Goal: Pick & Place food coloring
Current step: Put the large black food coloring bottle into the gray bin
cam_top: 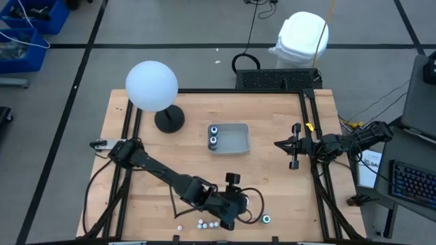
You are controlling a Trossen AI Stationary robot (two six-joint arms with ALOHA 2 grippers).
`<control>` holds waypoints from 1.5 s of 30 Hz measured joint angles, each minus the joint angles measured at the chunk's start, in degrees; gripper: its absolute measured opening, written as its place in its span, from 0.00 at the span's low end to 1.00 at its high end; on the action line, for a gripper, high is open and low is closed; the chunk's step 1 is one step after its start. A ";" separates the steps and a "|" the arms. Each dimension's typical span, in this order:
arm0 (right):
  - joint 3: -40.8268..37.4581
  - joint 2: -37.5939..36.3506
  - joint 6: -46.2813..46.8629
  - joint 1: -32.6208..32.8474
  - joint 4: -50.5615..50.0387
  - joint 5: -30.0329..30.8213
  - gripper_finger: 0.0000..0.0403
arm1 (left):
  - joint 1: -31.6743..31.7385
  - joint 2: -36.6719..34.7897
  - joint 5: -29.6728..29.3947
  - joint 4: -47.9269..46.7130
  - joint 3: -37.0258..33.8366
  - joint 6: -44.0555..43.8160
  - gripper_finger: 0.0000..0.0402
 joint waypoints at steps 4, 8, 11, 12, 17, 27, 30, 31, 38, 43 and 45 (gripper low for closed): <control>-0.01 0.00 0.00 0.01 0.00 -0.01 0.00 | -1.36 -2.45 -3.96 -0.91 0.00 -0.36 0.31; 0.00 0.00 0.01 0.01 0.01 -0.01 0.00 | -2.27 -4.05 -8.27 -5.28 0.00 -2.29 0.31; -0.01 0.00 0.00 0.01 0.00 -0.01 0.00 | -2.61 -4.99 -11.30 -8.65 -0.02 -5.03 0.31; -0.01 0.00 0.00 0.01 0.03 0.01 0.00 | -2.84 -5.39 -12.15 -10.05 -0.02 -6.05 0.31; 0.00 0.00 0.02 0.01 0.03 -0.01 0.00 | -4.21 -5.75 -15.43 -16.74 -0.02 -11.57 0.31; -0.01 -0.01 0.16 -0.01 0.03 -0.01 0.00 | -8.34 -7.60 -23.00 -28.38 -0.02 -22.75 0.31; 0.01 0.00 0.14 0.01 0.03 -0.01 0.00 | -9.28 -7.93 -22.12 -29.93 -0.04 -23.01 0.31; 0.01 -0.02 0.18 0.01 0.05 -0.01 0.00 | -9.34 -8.04 -21.32 -29.53 -0.04 -22.09 0.31; 0.00 0.00 0.20 0.00 1.00 -0.01 0.00 | -5.06 -12.78 -16.47 -23.70 -0.07 -12.72 0.31; -0.01 0.00 0.15 0.01 1.27 -0.01 0.00 | 0.59 -16.87 -4.49 -14.80 -0.07 0.49 0.31; 0.00 -0.01 0.13 0.01 1.26 -0.01 0.00 | 3.22 -18.20 -0.46 -12.61 -0.07 4.30 0.31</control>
